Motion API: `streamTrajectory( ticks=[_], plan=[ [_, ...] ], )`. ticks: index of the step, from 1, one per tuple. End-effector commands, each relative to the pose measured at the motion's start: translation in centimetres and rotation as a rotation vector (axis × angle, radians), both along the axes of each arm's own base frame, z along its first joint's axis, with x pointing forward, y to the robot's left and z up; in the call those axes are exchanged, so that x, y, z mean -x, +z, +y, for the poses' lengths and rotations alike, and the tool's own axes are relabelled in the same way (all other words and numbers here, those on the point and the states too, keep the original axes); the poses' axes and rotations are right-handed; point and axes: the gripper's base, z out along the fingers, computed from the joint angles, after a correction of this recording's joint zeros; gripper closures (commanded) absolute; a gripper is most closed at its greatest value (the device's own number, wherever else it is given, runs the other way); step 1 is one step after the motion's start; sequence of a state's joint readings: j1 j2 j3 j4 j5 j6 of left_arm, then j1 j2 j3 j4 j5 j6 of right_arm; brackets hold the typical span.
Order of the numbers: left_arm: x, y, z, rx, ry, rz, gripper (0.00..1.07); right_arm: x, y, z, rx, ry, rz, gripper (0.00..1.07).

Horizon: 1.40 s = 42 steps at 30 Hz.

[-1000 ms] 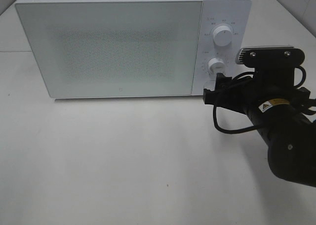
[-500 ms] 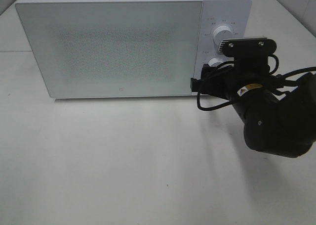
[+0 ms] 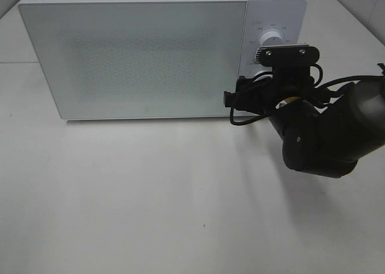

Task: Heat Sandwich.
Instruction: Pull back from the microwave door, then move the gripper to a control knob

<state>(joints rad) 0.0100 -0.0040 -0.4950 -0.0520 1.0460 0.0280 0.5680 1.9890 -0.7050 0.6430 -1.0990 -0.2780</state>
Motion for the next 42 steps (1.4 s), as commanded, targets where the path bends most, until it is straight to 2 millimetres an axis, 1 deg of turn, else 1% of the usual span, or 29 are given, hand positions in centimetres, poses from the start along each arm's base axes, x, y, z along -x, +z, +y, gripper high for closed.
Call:
streamTrajectory(
  ticks=[1, 7, 11, 19, 23, 24, 27, 28, 30, 31, 32, 33, 34, 35, 37, 42],
  plan=[
    [0.38, 0.02, -0.05, 0.008, -0.001, -0.038, 0.08, -0.33, 0.10, -0.04, -0.011, -0.005, -0.005, 0.31],
    [0.38, 0.02, -0.05, 0.008, -0.001, -0.038, 0.08, -0.53, 0.10, -0.08, -0.015, -0.010, -0.009, 0.31],
    [0.38, 0.02, -0.05, 0.008, -0.001, -0.038, 0.08, -0.83, 0.13, -0.56, -0.028, -0.022, -0.010, 0.31],
    [0.38, 0.02, -0.05, 0.008, -0.001, -0.038, 0.09, -0.82, -0.19, -0.47, -0.024, -0.011, 0.003, 0.31],
    [0.38, 0.02, -0.05, 0.008, -0.001, -0.038, 0.09, -0.82, -0.19, -0.47, -0.024, -0.011, 0.003, 0.34],
    [0.38, 0.02, -0.05, 0.008, -0.001, -0.038, 0.09, -0.82, -0.19, -0.46, -0.024, -0.010, 0.003, 0.36],
    [0.38, 0.02, -0.05, 0.008, -0.001, -0.038, 0.09, -0.81, -0.21, -0.45, -0.024, -0.010, 0.005, 0.50],
    [0.38, 0.02, -0.05, 0.008, -0.001, -0.038, 0.09, -0.81, -0.21, -0.45, -0.024, -0.010, 0.005, 0.50],
    [0.38, 0.02, -0.05, 0.008, -0.001, -0.038, 0.09, -0.81, -0.20, -0.46, -0.024, -0.010, 0.004, 0.60],
    [0.38, 0.02, -0.05, 0.008, -0.001, -0.038, 0.09, -0.81, -0.20, -0.46, -0.024, -0.010, 0.004, 0.72],
    [0.38, 0.02, -0.05, 0.008, -0.001, -0.038, 0.09, -0.82, -0.19, -0.46, -0.024, -0.010, 0.003, 0.78],
    [0.38, 0.02, -0.05, 0.008, -0.001, -0.038, 0.09, -0.82, -0.19, -0.46, -0.024, -0.010, 0.003, 0.78],
    [0.38, 0.02, -0.05, 0.008, -0.001, -0.038, 0.09, -0.82, -0.19, -0.46, -0.024, -0.010, 0.003, 0.83],
    [0.38, 0.02, -0.05, 0.008, -0.001, -0.038, 0.09, -0.82, -0.17, -0.46, -0.024, -0.010, 0.001, 0.92],
    [0.38, 0.02, -0.05, 0.008, -0.001, -0.038, 0.09, -0.83, -0.12, -0.47, -0.023, -0.012, -0.005, 0.96],
    [0.38, 0.02, -0.05, 0.008, -0.001, -0.038, 0.09, -0.86, 0.00, -0.50, -0.023, -0.015, -0.019, 0.96]
  ],
)
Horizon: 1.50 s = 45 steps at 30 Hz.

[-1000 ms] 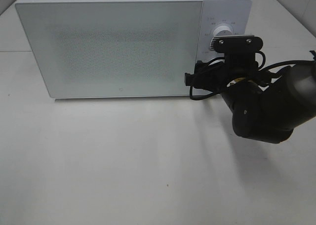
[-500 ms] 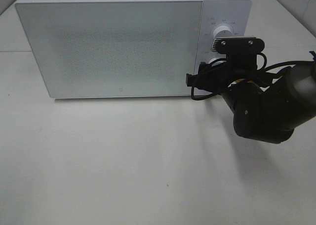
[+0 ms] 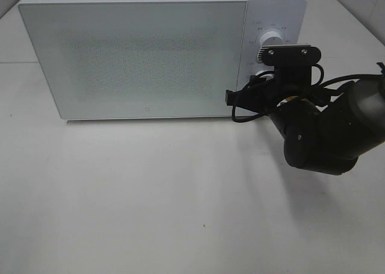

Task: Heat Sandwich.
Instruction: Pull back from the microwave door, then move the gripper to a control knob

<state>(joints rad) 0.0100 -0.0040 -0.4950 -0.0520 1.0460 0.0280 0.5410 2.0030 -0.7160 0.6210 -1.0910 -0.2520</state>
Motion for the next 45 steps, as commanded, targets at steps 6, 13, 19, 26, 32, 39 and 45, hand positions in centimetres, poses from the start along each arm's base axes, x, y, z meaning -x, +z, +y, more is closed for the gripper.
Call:
streamTrajectory(
  ticks=[6, 13, 19, 26, 32, 39, 45],
  plan=[
    [0.38, 0.02, -0.05, 0.008, -0.001, -0.038, 0.09, -0.31, 0.45, -0.01, -0.005, -0.007, -0.043, 0.95],
    [0.38, 0.02, -0.05, 0.008, -0.001, -0.038, 0.09, -0.36, 0.69, -0.07, -0.092, -0.034, -0.069, 0.95],
    [0.38, 0.02, -0.05, 0.008, -0.001, -0.038, 0.09, -0.41, 0.93, -0.07, -0.258, -0.070, -0.094, 0.95],
    [0.38, 0.02, -0.05, 0.008, -0.001, -0.038, 0.09, -0.43, 1.09, -0.11, -0.558, -0.135, -0.109, 0.94],
    [0.38, 0.02, -0.05, 0.008, -0.001, -0.038, 0.09, -0.43, 1.08, -0.14, -0.838, -0.198, -0.105, 0.94],
    [0.38, 0.02, -0.05, 0.008, -0.001, -0.038, 0.09, -0.43, 1.08, -0.14, -1.141, -0.261, -0.098, 0.94],
    [0.38, 0.02, -0.05, 0.008, -0.001, -0.038, 0.09, -0.44, 1.11, -0.16, -1.320, -0.299, -0.097, 0.94]
  ],
)
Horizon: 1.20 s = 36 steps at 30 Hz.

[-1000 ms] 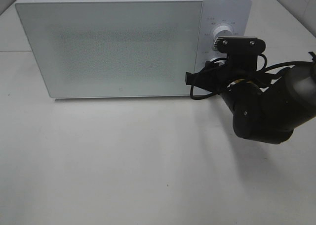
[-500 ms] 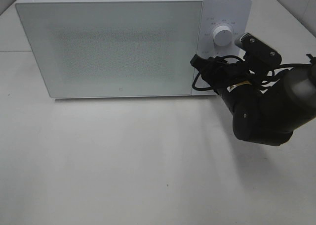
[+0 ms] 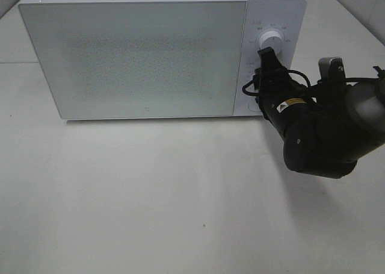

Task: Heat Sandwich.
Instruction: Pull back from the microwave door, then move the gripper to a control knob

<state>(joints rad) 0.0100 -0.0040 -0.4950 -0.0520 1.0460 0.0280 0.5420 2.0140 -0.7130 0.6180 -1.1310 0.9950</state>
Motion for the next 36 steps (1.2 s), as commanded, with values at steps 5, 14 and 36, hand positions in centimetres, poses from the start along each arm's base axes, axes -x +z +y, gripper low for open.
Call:
streamTrajectory(
  ticks=[5, 14, 36],
  plan=[
    [0.38, 0.02, -0.05, 0.008, -0.001, -0.038, 0.09, -0.43, 1.19, -0.11, -0.257, -0.068, -0.090, 0.94],
    [0.38, 0.02, -0.05, 0.008, -0.001, -0.038, 0.09, -0.41, 1.11, -0.34, -0.428, -0.129, -0.086, 0.94],
    [0.38, 0.02, -0.05, 0.008, -0.001, -0.038, 0.09, -0.43, 1.19, -0.08, -0.402, -0.093, -0.089, 0.82]
  ],
)
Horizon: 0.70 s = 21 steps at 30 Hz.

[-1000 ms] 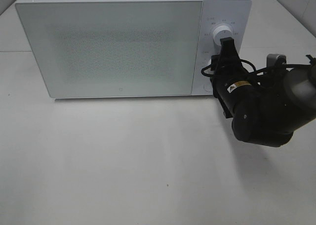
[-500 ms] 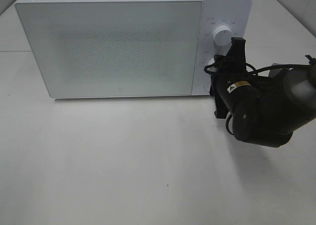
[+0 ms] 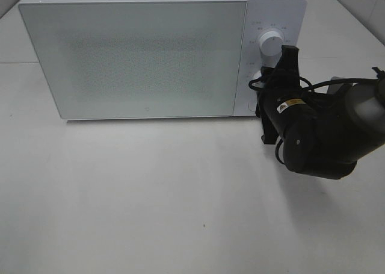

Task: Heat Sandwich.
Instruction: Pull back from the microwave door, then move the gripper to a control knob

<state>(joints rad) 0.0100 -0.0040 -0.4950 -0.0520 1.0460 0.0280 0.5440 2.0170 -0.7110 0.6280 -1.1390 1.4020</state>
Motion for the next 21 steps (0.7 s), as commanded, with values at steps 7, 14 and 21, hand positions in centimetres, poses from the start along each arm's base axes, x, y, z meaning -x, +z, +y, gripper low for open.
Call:
streamTrajectory(
  ticks=[7, 14, 21],
  plan=[
    [0.38, 0.02, -0.05, 0.008, -0.001, -0.038, 0.09, -0.50, 1.31, 0.02, 0.000, 0.000, -0.090, 0.55],
    [0.38, 0.02, -0.05, 0.008, -0.001, -0.038, 0.09, -0.49, 1.27, 0.02, -0.007, -0.001, -0.086, 0.34],
    [0.38, 0.02, -0.05, 0.008, -0.001, -0.038, 0.09, -0.48, 1.29, 0.18, -0.001, 0.019, -0.089, 0.32]
  ],
)
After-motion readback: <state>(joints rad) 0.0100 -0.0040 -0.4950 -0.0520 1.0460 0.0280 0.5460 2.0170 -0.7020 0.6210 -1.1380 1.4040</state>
